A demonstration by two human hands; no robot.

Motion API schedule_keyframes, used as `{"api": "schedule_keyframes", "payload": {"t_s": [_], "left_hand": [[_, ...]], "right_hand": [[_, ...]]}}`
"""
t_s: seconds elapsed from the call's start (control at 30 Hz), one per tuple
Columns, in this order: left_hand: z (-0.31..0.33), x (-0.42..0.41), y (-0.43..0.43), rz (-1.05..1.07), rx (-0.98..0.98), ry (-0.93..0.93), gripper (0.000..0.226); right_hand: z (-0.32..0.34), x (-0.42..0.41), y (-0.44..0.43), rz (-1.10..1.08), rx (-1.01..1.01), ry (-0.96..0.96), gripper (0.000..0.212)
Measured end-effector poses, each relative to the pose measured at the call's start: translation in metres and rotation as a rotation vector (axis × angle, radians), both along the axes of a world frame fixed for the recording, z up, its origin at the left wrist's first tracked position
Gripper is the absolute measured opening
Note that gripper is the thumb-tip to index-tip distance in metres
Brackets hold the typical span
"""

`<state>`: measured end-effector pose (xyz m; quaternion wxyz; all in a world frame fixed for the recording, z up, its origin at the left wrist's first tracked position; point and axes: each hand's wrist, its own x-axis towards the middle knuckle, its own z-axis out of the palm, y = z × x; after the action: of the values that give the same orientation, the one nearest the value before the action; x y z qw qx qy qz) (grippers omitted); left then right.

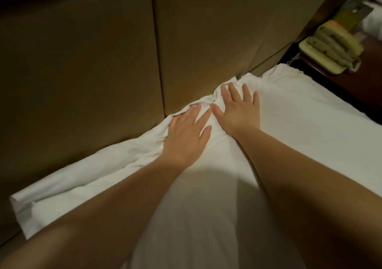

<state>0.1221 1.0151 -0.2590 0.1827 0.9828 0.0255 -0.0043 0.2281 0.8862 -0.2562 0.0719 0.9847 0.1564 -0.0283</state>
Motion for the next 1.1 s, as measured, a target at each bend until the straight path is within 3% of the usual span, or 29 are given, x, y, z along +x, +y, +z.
{"api": "schedule_keyframes", "payload": {"t_s": [0.17, 0.37, 0.5, 0.77, 0.9, 1.1], "left_hand": [[-0.005, -0.008, -0.001, -0.001, -0.05, -0.002, 0.055], [0.048, -0.063, -0.008, 0.042, 0.176, 0.16, 0.058], [0.095, -0.142, -0.017, 0.055, 0.207, 0.279, 0.057], [0.134, -0.339, -0.087, -0.017, 0.151, 0.295, 0.054], [0.146, -0.397, -0.104, -0.077, 0.226, 0.354, 0.055], [0.175, -0.456, -0.095, -0.154, 0.218, 0.386, 0.052]], "right_hand": [[0.017, -0.024, -0.002, -0.006, -0.024, 0.073, 0.07], [0.075, -0.129, -0.008, -0.06, 0.066, 0.237, 0.059], [0.121, -0.211, -0.036, -0.101, 0.136, 0.305, 0.056], [0.155, -0.441, -0.063, -0.172, 0.243, 0.366, 0.051], [0.177, -0.511, -0.08, -0.242, 0.248, 0.332, 0.052], [0.209, -0.55, -0.089, -0.259, 0.293, 0.194, 0.054]]}}
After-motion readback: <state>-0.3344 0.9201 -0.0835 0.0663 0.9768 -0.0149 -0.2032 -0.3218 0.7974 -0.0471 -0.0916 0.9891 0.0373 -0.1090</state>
